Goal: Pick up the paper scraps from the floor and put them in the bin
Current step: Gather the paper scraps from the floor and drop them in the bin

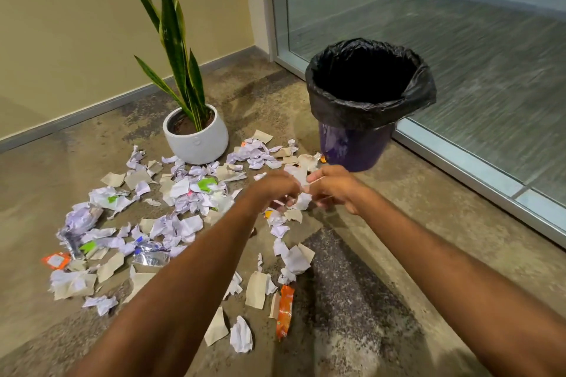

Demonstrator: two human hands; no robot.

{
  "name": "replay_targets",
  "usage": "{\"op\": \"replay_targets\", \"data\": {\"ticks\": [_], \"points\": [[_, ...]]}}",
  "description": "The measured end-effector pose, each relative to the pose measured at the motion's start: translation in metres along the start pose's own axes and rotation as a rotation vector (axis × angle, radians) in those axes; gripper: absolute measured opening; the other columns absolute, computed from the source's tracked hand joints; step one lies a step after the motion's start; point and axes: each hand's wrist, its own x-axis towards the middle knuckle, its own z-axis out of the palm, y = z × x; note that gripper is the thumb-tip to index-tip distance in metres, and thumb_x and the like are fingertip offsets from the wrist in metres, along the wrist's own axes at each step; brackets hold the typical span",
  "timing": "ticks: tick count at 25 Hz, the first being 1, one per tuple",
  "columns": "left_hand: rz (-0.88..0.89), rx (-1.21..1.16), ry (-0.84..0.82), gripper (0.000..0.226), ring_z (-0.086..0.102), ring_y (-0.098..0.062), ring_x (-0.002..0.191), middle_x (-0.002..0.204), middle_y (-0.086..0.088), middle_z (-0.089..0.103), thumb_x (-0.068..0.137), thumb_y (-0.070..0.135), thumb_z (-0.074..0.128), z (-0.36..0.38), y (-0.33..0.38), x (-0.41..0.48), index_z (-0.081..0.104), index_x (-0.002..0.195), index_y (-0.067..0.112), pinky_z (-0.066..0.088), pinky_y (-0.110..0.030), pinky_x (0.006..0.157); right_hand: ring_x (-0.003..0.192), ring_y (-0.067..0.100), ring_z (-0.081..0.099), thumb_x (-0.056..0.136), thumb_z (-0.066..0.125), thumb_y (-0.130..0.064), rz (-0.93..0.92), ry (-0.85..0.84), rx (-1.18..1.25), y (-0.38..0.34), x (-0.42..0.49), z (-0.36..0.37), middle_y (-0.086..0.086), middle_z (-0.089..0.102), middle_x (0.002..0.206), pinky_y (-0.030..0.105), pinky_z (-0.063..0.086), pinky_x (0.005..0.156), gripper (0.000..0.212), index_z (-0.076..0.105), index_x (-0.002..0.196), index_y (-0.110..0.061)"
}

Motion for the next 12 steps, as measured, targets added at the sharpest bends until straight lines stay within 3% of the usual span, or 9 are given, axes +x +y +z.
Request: {"op": "replay_targets", "data": {"ticks": [3, 6, 8, 10, 12], "points": [[-0.035, 0.535, -0.133, 0.042, 0.071, -0.027, 0.103, 0.122, -0.014, 0.069, 0.093, 0.017, 0.073, 0.008, -0.045, -0.008, 0.062, 0.134, 0.012, 0.062, -0.036, 0.082, 0.087, 0.022, 0.064, 0.08, 0.088, -0.002, 0.009, -0.186, -0.375, 0.043, -0.003, 0.023, 0.009, 0.068, 0.101, 0.038, 0.056, 0.075, 0.045, 0.071, 0.12, -0.012], [-0.037, 0.857, -0.254, 0.067, 0.069, -0.03, 0.11, 0.134, -0.015, 0.064, 0.088, 0.014, 0.08, 0.022, -0.078, -0.014, 0.05, 0.148, 0.011, 0.058, -0.029, 0.067, 0.12, 0.025, 0.061, 0.068, 0.101, -0.024, -0.086, -0.344, -0.777, 0.077, -0.01, 0.048, 0.005, 0.062, 0.132, 0.041, 0.056, 0.101, 0.082, 0.06, 0.139, -0.022], [-0.061, 0.942, -0.314, 0.094, 0.067, -0.035, 0.119, 0.141, -0.016, 0.056, 0.079, 0.017, 0.091, 0.027, -0.097, -0.019, 0.038, 0.157, 0.02, 0.063, -0.041, 0.084, 0.139, 0.032, 0.047, 0.057, 0.103, -0.04, -0.153, -0.368, -1.016, 0.097, -0.017, 0.063, 0.008, 0.044, 0.151, 0.048, 0.052, 0.106, 0.112, 0.045, 0.152, -0.031], [-0.028, 1.074, -0.33, 0.127, 0.052, -0.04, 0.139, 0.157, -0.018, 0.041, 0.066, 0.029, 0.1, 0.028, -0.115, -0.026, 0.019, 0.165, 0.029, 0.055, -0.051, 0.105, 0.144, 0.036, 0.036, 0.047, 0.103, -0.051, -0.218, -0.392, -1.13, 0.116, -0.025, 0.073, 0.009, 0.031, 0.154, 0.052, 0.05, 0.106, 0.137, 0.028, 0.16, -0.033], [0.012, 1.144, -0.293, 0.147, 0.036, -0.044, 0.151, 0.17, -0.017, 0.017, 0.059, 0.029, 0.103, 0.028, -0.136, -0.035, 0.003, 0.166, 0.037, 0.047, -0.054, 0.113, 0.142, 0.038, 0.033, 0.039, 0.101, -0.056, -0.291, -0.389, -1.145, 0.132, -0.032, 0.082, 0.009, 0.026, 0.151, 0.054, 0.049, 0.104, 0.151, 0.018, 0.162, -0.031]]}}
